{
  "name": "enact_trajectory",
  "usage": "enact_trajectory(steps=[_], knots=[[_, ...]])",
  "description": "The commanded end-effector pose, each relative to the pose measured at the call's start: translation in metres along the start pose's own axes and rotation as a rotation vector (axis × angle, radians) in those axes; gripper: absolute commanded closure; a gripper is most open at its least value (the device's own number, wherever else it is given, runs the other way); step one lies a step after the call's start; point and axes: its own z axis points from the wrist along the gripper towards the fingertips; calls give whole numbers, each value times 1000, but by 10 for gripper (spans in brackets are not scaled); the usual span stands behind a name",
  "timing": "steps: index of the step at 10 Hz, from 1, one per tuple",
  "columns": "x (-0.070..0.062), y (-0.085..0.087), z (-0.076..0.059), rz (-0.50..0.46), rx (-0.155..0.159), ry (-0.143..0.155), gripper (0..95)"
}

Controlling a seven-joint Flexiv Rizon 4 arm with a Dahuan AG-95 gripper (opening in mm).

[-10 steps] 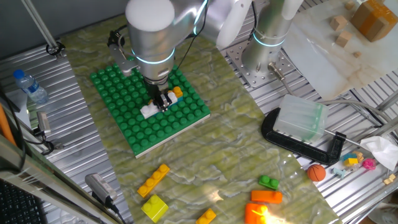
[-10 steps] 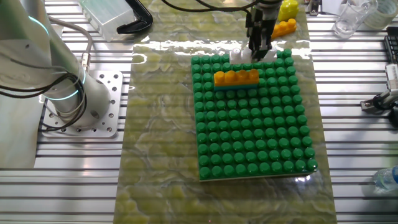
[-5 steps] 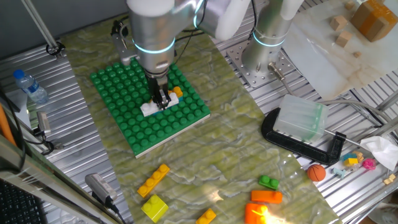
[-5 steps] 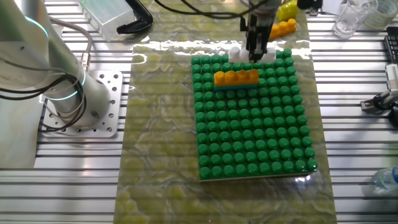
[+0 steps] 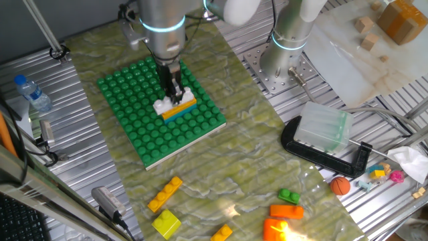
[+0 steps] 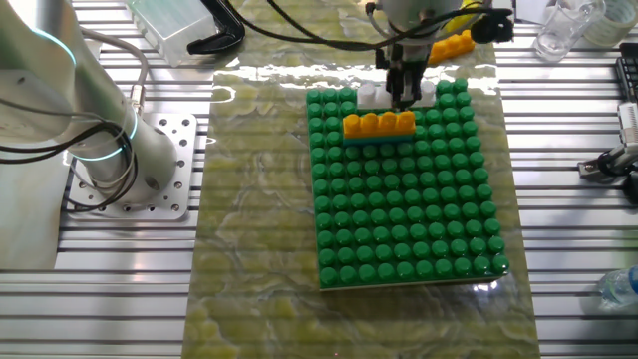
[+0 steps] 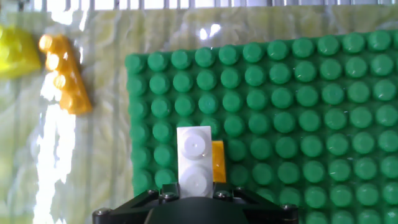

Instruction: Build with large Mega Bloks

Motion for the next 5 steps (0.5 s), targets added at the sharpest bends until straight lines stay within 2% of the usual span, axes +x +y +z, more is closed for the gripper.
enact_trajectory(steps=[1,3,5], knots=[[4,-6,6,-87,109,91,950],[8,-12,9,-55,118,102,950],[11,-16,11,-15,121,94,950]])
